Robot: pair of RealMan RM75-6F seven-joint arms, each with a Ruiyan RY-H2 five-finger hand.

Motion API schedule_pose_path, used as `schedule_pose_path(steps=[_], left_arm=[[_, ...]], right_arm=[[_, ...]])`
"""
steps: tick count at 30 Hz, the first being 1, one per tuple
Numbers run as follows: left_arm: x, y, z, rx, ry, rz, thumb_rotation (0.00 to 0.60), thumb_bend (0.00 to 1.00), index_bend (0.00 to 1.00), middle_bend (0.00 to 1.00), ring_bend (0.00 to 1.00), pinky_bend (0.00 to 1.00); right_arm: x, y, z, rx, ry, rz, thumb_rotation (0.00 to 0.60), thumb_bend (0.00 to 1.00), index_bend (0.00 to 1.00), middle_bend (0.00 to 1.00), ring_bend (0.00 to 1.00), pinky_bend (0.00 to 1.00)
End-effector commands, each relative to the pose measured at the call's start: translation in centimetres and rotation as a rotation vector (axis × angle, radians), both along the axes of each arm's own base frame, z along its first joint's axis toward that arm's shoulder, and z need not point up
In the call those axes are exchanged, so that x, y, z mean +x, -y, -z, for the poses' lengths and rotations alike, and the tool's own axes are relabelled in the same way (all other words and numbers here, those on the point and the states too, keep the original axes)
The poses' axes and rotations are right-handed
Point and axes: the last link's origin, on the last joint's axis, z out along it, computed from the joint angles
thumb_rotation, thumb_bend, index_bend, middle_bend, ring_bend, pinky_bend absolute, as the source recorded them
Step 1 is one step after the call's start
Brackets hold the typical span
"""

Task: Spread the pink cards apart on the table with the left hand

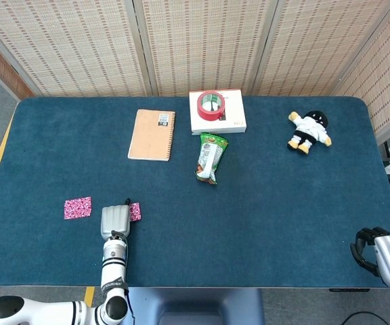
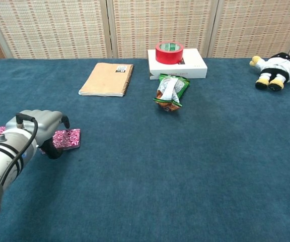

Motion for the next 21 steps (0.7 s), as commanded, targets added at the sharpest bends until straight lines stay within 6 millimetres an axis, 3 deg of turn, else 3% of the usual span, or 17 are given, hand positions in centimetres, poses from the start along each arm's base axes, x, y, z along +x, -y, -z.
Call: schedule_pose_path(steps=[1, 21], left_arm=[[-0.03, 0.03, 0.03, 0.0, -0.002, 0.0, 0.6, 0.41, 0.19, 1.0, 1.0, 1.0], [-0.01, 0.32, 0.16, 0.044, -0.03, -0.034, 0.6, 0.4, 0.22, 1.0, 1.0, 1.0]], right_arm=[[0.01, -0.03, 0.02, 0.002, -0.001, 0.0, 0.6, 0.33, 0.74, 0.63, 0.56, 0.82], [0.01, -0.08, -0.01, 0.006, 0.0, 0.0, 0.6, 0.33, 0.74, 0.63, 0.56, 0.82]])
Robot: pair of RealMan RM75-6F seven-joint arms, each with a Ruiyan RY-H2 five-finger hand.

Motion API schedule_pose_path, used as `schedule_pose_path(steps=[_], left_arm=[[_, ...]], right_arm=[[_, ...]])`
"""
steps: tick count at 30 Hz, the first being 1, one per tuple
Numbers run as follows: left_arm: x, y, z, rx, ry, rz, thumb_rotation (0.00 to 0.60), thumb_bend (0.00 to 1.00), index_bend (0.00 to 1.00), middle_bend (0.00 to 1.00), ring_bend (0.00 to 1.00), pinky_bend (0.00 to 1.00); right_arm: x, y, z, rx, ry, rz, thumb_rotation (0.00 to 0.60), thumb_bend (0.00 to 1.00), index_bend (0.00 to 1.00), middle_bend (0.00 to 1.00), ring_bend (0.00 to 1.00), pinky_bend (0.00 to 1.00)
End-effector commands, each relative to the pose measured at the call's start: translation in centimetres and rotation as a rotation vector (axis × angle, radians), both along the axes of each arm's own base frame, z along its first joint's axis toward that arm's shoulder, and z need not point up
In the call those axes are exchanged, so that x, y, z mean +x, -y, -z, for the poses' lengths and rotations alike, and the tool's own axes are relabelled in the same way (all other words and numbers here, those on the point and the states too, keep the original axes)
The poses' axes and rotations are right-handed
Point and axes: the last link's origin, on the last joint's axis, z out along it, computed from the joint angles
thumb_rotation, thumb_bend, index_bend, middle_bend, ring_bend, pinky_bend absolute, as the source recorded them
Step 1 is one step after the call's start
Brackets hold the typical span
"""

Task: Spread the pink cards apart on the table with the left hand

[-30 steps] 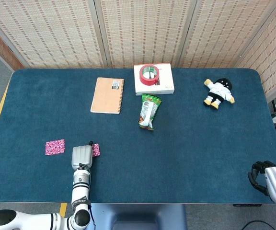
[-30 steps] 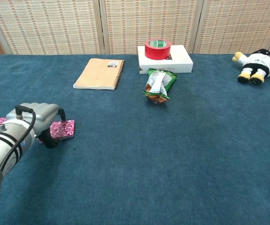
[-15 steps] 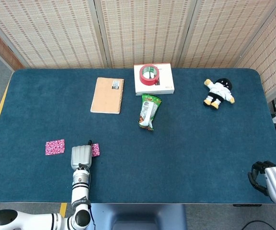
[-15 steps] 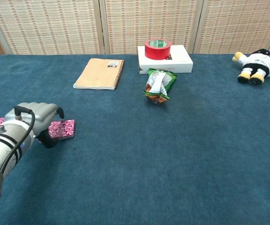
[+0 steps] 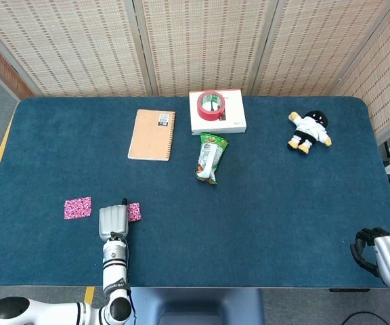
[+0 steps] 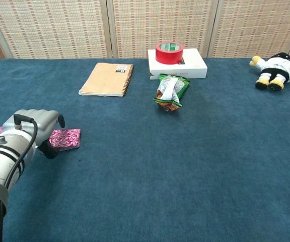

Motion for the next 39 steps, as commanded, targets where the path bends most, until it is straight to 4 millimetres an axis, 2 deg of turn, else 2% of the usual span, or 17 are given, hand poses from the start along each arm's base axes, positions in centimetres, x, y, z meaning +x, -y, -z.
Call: schedule_pose_path(steps=[1, 10, 18, 27, 33, 39], left_arm=[[-0.1, 0.0, 0.1, -0.004, -0.005, -0.01, 0.6, 0.4, 0.22, 1.0, 1.0, 1.0], [-0.2, 0.0, 0.3, -0.015, 0.001, -0.016, 0.6, 0.4, 0.22, 1.0, 1.0, 1.0], [-0.1, 0.1, 0.3, -0.01, 0.014, -0.005, 0.6, 0.41, 0.26, 1.0, 1.0, 1.0], [-0.1, 0.1, 0.3, 0.012, 0.027, 0.021, 0.6, 0.4, 0.44, 1.0, 1.0, 1.0], [-0.3, 0.8, -0.6, 0.029, 0.037, 0.056, 0.6, 0.4, 0.5, 1.0, 1.0, 1.0], [-2.5, 2.2, -3.0, 0.057, 0.029, 0.096, 0.6, 0.4, 0.51, 1.0, 1.0, 1.0]], right_arm=[[0.0, 0.0, 0.0, 0.001, -0.001, 0.0, 0.6, 0.33, 0.74, 0.63, 0.56, 0.82], [0.0, 0.0, 0.0, 0.001, 0.0, 0.0, 0.6, 0.33, 0.74, 0.63, 0.56, 0.82], [0.0, 0.0, 0.0, 0.0, 0.0, 0.0, 0.6, 0.33, 0.74, 0.63, 0.56, 0.82], [0.0, 0.0, 0.0, 0.0, 0.0, 0.0, 0.6, 0.33, 0.74, 0.63, 0.56, 0.82], [0.0, 0.0, 0.0, 0.002, -0.001, 0.001, 0.6, 0.33, 0.74, 0.63, 0.56, 0.82], [0.0, 0.0, 0.0, 0.001, -0.001, 0.0, 0.6, 0.33, 0.74, 0.63, 0.56, 0.82]])
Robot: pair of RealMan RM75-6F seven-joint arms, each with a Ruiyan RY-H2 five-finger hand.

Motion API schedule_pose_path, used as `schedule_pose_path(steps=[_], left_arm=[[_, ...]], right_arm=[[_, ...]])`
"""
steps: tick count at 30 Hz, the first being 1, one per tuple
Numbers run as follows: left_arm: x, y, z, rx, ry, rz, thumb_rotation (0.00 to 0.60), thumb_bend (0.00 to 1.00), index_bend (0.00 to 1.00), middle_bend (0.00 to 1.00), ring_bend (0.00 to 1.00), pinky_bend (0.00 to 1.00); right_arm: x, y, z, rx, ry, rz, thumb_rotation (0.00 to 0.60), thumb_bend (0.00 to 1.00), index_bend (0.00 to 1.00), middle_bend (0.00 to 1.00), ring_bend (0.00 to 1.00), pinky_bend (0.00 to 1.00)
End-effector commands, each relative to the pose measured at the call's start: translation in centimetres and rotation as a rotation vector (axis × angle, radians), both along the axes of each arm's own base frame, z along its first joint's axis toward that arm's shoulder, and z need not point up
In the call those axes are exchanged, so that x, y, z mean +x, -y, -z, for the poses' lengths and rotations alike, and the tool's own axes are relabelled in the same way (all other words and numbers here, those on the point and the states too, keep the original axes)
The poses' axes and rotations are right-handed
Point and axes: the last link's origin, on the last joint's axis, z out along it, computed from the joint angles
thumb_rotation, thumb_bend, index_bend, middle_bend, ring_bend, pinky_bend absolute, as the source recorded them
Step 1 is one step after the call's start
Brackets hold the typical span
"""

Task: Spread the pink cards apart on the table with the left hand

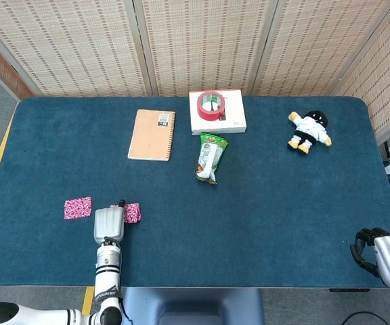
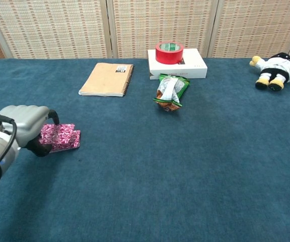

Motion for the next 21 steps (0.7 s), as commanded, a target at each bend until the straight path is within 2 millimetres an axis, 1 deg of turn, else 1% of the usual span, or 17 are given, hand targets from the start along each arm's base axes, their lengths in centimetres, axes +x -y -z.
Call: schedule_pose_path(steps=[1, 4, 7, 10, 11, 14, 21], left_arm=[[-1.9, 1.1, -1.8, 0.019, 0.0, 0.019, 0.6, 0.4, 0.51, 1.0, 1.0, 1.0], [-3.6, 1.9, -3.0, 0.028, -0.005, 0.014, 0.6, 0.4, 0.51, 1.0, 1.0, 1.0], [-4.2, 2.1, -3.4, 0.031, -0.008, 0.014, 0.6, 0.4, 0.51, 1.0, 1.0, 1.0], [-6.7, 3.5, -4.9, 0.052, -0.027, 0.008, 0.6, 0.4, 0.51, 1.0, 1.0, 1.0], [-8.2, 4.2, -5.7, 0.066, -0.038, -0.02, 0.6, 0.4, 0.51, 1.0, 1.0, 1.0], [-10.3, 5.2, -6.5, 0.069, -0.019, -0.034, 0.6, 0.4, 0.51, 1.0, 1.0, 1.0], [-12.2, 6.8, -6.9, 0.065, -0.008, -0.039, 0.6, 0.4, 0.51, 1.0, 1.0, 1.0]], right_arm=[[0.0, 0.0, 0.0, -0.001, 0.001, -0.001, 0.6, 0.33, 0.74, 0.63, 0.56, 0.82], [0.0, 0.0, 0.0, -0.004, 0.001, -0.002, 0.6, 0.33, 0.74, 0.63, 0.56, 0.82], [0.0, 0.0, 0.0, -0.005, 0.001, -0.002, 0.6, 0.33, 0.74, 0.63, 0.56, 0.82], [0.0, 0.0, 0.1, -0.001, -0.001, 0.002, 0.6, 0.33, 0.74, 0.63, 0.56, 0.82], [0.0, 0.0, 0.2, -0.002, -0.002, 0.001, 0.6, 0.33, 0.74, 0.63, 0.56, 0.82], [0.0, 0.0, 0.2, -0.004, -0.003, 0.005, 0.6, 0.33, 0.74, 0.63, 0.56, 0.82], [0.0, 0.1, 0.3, -0.006, -0.004, 0.008, 0.6, 0.33, 0.74, 0.63, 0.56, 0.82]])
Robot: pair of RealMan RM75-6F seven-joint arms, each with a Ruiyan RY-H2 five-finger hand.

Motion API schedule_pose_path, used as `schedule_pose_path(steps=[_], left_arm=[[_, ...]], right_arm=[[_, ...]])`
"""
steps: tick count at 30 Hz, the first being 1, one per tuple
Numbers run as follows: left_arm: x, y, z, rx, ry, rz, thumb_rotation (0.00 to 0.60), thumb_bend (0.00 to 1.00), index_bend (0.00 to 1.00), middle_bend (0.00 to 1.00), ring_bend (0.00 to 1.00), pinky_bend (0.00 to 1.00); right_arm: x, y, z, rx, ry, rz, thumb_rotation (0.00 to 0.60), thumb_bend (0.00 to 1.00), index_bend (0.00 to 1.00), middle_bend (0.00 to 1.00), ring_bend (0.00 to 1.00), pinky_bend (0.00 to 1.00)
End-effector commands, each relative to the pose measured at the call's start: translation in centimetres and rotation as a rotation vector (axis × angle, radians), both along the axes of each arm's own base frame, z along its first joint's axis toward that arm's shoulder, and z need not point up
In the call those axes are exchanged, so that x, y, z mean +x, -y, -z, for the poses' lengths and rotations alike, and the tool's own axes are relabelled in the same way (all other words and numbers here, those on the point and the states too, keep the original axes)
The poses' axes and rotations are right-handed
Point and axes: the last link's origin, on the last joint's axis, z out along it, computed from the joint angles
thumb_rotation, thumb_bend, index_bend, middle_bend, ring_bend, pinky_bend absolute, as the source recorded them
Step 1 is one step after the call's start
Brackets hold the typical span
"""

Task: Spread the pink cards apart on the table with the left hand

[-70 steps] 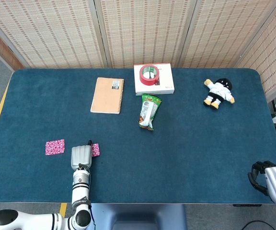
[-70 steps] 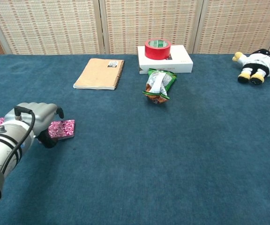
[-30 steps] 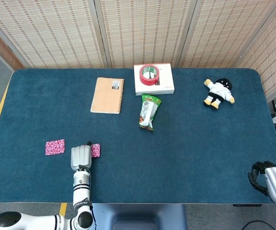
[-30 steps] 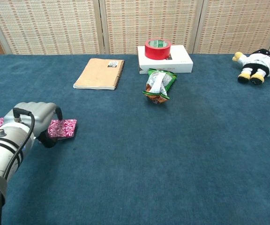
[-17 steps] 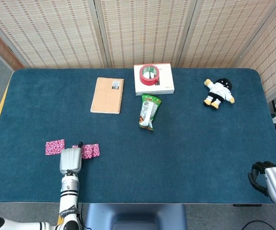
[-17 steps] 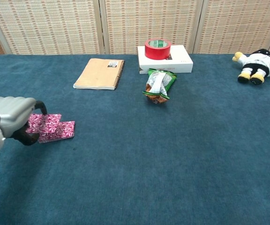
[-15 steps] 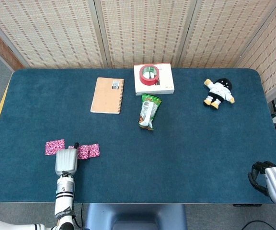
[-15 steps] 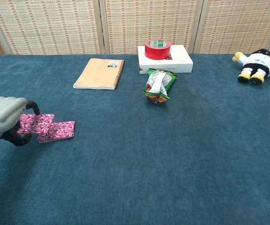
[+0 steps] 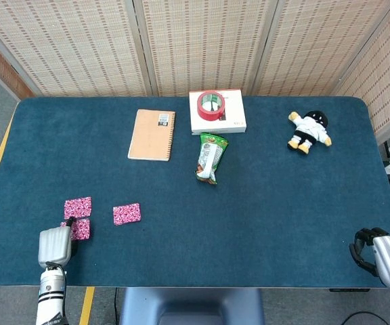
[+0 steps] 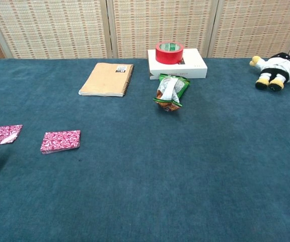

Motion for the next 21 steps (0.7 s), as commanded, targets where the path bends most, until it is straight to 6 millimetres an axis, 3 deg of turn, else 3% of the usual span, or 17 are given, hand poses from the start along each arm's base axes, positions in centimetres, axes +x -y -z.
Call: schedule_pose_path(steps=[1, 8, 15, 21], left_arm=[[-1.1, 1.0, -0.2, -0.007, -0.008, 0.0, 0.6, 0.4, 0.51, 1.0, 1.0, 1.0], [-2.1, 1.6, 0.1, -0.014, -0.001, -0.003, 0.6, 0.4, 0.5, 1.0, 1.0, 1.0], [-2.8, 1.2, 1.0, -0.031, -0.014, -0.013, 0.6, 0.4, 0.38, 1.0, 1.0, 1.0], [-2.9, 1.1, 1.3, -0.037, -0.025, -0.02, 0.6, 0.39, 0.35, 1.0, 1.0, 1.0]], right_arm=[[0.0, 0.0, 0.0, -0.002, 0.0, 0.001, 0.6, 0.33, 0.74, 0.63, 0.56, 0.82], [0.0, 0.1, 0.1, 0.004, -0.004, 0.002, 0.6, 0.33, 0.74, 0.63, 0.56, 0.82], [-0.1, 0.1, 0.2, 0.005, -0.004, 0.005, 0.6, 0.33, 0.74, 0.63, 0.56, 0.82], [0.0, 0.1, 0.2, 0.006, -0.005, 0.004, 0.6, 0.33, 0.74, 0.63, 0.56, 0.82]])
